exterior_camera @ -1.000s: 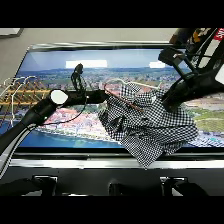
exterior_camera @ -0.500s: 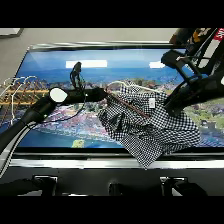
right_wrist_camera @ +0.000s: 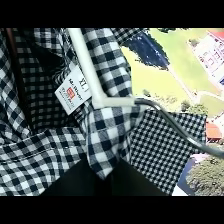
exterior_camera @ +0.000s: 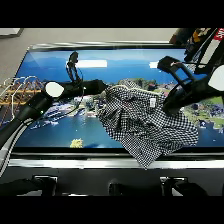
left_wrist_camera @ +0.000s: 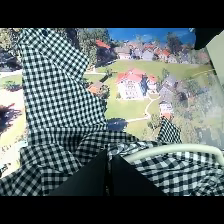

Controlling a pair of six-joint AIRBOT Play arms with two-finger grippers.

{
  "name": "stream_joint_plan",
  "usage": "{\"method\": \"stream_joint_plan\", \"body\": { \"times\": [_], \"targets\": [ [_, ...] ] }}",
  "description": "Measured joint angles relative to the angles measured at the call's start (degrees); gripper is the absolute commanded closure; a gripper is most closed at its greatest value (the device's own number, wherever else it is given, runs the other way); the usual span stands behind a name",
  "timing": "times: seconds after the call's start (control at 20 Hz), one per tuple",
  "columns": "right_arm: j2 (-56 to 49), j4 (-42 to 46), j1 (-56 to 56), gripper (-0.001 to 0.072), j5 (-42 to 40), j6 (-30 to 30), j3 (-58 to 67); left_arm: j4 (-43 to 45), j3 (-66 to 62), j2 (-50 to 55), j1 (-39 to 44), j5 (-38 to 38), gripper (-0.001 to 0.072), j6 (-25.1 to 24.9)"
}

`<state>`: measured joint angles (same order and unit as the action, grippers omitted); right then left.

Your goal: Fold the clothes and pants, and hang the long-sleeved shirts on hangers.

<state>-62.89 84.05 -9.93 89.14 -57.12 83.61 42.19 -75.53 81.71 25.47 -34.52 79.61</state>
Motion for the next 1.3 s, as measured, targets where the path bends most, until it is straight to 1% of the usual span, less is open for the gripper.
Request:
{"method": "stream_joint_plan", "body": {
  "times": [0.15, 0.3, 0.45, 0.65, 0.9, 1.05, 1.15, 1.25, 1.3],
  "targets": [
    [-0.79, -0.28, -0.72, 0.0689, -0.04, 0.68, -0.20, -0.04, -0.66, -0.04, 0.07, -0.26, 0.0685, -0.24],
    [-2.21, 0.37, -5.27, 0.0689, -0.59, 1.09, -0.26, -0.04, -2.47, -0.04, 0.07, -0.15, 0.0685, -1.09],
    [-4.26, 4.92, -11.08, 0.0689, -1.95, -1.18, -0.28, 0.35, -5.35, -0.11, 0.07, -0.52, 0.0685, -1.46],
    [-6.95, 7.39, -15.96, 0.0689, -5.29, -6.19, -0.28, 3.56, -10.08, -1.05, 0.07, -4.04, 0.0686, -1.29],
    [-9.68, 10.49, -17.55, 0.0689, -11.61, -14.25, -0.24, 12.07, -12.33, -6.95, 0.48, -12.24, 0.0686, 4.35],
    [-10.19, 12.90, -17.81, 0.0689, -14.95, -18.34, 1.03, 15.89, -8.20, -12.09, 2.95, -16.72, 0.0686, 8.26],
    [-10.08, 13.75, -17.86, 0.0689, -15.93, -20.57, 2.38, 17.29, -2.75, -14.99, 5.49, -17.16, 0.0685, 11.21],
    [-9.25, 13.94, -17.90, 0.0689, -16.11, -21.77, 3.17, 17.97, 2.67, -16.65, 8.48, -15.28, 0.0682, 13.51],
    [-8.72, 13.84, -17.90, 0.0689, -16.09, -22.18, 3.41, 18.21, 4.87, -16.98, 9.97, -13.92, 0.0657, 14.32]
  ]
}}
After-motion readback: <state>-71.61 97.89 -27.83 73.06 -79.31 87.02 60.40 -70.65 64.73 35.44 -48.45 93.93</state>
